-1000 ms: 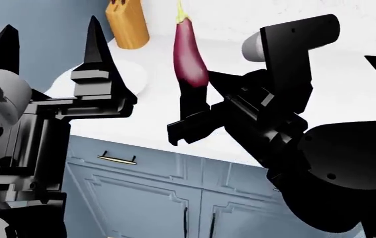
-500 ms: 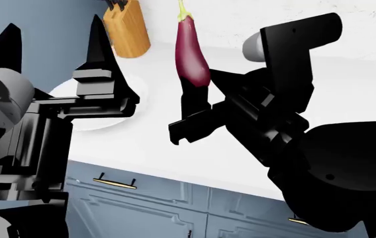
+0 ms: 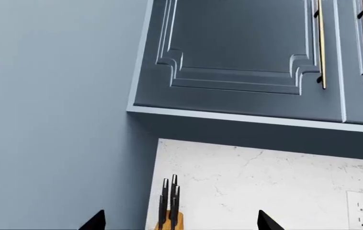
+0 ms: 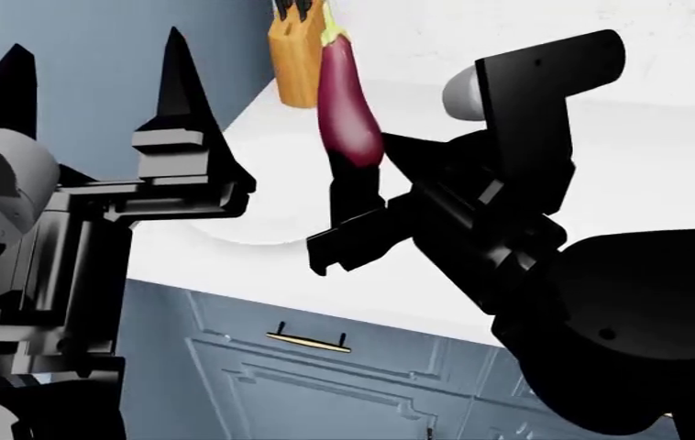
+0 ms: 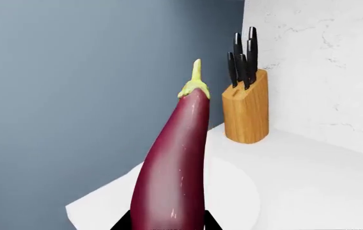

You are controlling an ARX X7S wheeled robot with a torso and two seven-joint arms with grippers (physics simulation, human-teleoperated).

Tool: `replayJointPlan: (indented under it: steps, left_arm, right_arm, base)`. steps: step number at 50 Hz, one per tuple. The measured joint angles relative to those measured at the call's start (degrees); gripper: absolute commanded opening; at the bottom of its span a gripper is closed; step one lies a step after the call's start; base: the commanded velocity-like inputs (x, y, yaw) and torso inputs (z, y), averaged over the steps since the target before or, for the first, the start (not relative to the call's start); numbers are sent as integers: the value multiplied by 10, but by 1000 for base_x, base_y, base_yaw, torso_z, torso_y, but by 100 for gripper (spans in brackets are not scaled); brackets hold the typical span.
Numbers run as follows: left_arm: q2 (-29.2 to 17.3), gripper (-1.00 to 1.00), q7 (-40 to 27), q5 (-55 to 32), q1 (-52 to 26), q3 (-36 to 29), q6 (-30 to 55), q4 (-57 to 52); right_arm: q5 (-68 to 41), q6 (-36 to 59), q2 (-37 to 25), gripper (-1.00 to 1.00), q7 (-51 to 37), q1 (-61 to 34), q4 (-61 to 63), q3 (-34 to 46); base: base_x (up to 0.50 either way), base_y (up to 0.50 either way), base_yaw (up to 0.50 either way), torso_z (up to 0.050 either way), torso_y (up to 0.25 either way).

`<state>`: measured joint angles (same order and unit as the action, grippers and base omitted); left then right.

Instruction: Pick the eggplant from the top rack in the oven and place it on the plate on the counter.

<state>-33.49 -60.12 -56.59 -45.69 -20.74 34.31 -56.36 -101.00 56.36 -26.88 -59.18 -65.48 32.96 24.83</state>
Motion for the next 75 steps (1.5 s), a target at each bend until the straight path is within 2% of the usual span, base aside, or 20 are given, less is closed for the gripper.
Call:
replayJointPlan:
  steps: [4,23,34,48,61,68,75]
  left_arm:
    - [-1,100,-1,-1,0,-1,-1,0]
    - [-2,100,-3,-3,-6,-7,-6,1]
    - [-5,100,-10,-9,-10,-8,-7,-1]
    - [-5,100,-14,-9,-12,-14,-10,-2]
    - [-4,100,-20,-14,-20,-19,-10,-2]
    - [-31,100,-44,-56,-69,2,5,-9]
    - [-80,100,-50,-89,-93,32,10,-13]
  right_arm:
    - [-2,-2,-1,-100,-1,0,-2,0]
    - [-8,-6,-1,-100,-4,3,-6,7]
    - [2,1,-1,-100,5,-4,-14,17]
    - [75,20,19,-100,78,-22,-80,55]
    - [161,21,67,-100,177,-42,-177,111]
    - [198,14,90,-100,222,-47,-223,138]
    - [218,9,102,-100,246,-51,-247,153]
  base:
    - [0,0,0,0,0]
    - [519,-111,0,0,1]
    - [0,0,0,0,1]
    - [0,0,0,0,0]
    - [0,0,0,0,0]
    - [0,0,0,0,0]
    - [0,0,0,0,1]
